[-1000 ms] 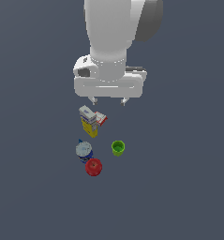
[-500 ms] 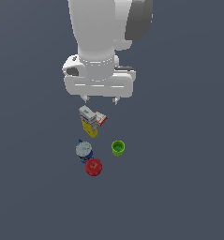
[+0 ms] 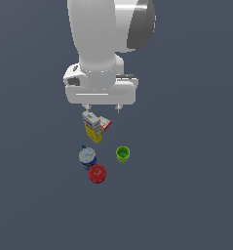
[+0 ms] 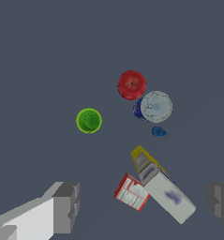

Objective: Pick up a designated object from a clutter of objects.

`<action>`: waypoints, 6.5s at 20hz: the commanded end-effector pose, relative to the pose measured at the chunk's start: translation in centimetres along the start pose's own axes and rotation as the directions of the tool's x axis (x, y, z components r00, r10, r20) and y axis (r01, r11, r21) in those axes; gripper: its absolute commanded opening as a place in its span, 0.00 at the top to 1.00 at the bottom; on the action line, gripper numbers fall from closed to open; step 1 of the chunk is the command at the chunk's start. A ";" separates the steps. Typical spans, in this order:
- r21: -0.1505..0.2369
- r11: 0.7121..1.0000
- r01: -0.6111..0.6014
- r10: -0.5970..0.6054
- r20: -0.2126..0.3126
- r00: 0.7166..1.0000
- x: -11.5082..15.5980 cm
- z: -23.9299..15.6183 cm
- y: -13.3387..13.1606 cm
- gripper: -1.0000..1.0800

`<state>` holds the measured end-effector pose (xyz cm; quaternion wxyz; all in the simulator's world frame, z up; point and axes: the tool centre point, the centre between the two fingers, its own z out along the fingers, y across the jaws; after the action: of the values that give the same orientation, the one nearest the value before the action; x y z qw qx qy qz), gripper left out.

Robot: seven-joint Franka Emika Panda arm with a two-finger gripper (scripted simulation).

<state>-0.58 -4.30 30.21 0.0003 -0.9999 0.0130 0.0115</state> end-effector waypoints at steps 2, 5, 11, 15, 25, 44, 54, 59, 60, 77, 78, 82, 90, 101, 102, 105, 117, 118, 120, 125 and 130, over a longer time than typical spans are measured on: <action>0.001 0.999 0.038 -0.038 -0.001 0.999 0.3 1.1 0.6 0.04; 0.003 0.997 0.082 -0.082 -0.003 0.997 0.7 2.3 1.3 0.04; 0.004 0.982 0.191 -0.191 -0.007 0.982 1.5 5.5 3.0 0.04; 0.004 0.964 0.266 -0.266 -0.010 0.964 1.8 7.8 4.3 0.04; -0.001 0.896 0.445 -0.445 -0.017 0.895 2.1 13.4 7.6 0.04; -0.015 0.760 0.649 -0.650 -0.017 0.760 1.1 20.7 11.7 0.04; -0.015 0.757 0.653 -0.653 -0.017 0.757 1.0 21.7 11.8 0.04; -0.015 0.756 0.654 -0.654 -0.017 0.756 1.0 24.1 11.8 0.04; -0.015 0.756 0.654 -0.654 -0.017 0.756 1.0 24.5 11.8 0.04; -0.015 0.755 0.655 -0.655 -0.017 0.755 1.1 25.9 11.8 1.00; -0.015 0.755 0.655 -0.655 -0.017 0.755 1.1 25.9 11.8 1.00; -0.015 0.755 0.655 -0.655 -0.017 0.755 1.3 25.5 11.4 1.00; -0.016 0.755 0.655 -0.655 -0.017 0.755 2.4 21.6 8.6 1.00; -0.017 0.756 0.655 -0.655 -0.015 0.756 5.5 11.9 1.3 1.00; -0.017 0.756 0.655 -0.655 -0.015 0.756 5.8 10.9 0.6 1.00; -0.017 0.756 0.655 -0.655 -0.015 0.756 6.8 8.0 -1.6 1.00; -0.016 0.756 0.655 -0.655 -0.016 0.756 10.4 -2.2 -9.2 1.00; -0.016 0.756 0.655 -0.655 -0.016 0.756 10.6 -2.8 -9.7 1.00; -0.016 0.756 0.655 -0.655 -0.016 0.756 11.1 -4.0 -10.6 1.00; -0.016 0.756 0.655 -0.655 -0.017 0.755 12.1 -6.6 -12.5 1.00; -0.015 0.755 0.655 -0.655 -0.017 0.755 12.9 -8.2 -13.7 1.00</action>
<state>12.59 8.74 37.65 -0.0001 -0.9412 -0.3378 -0.0002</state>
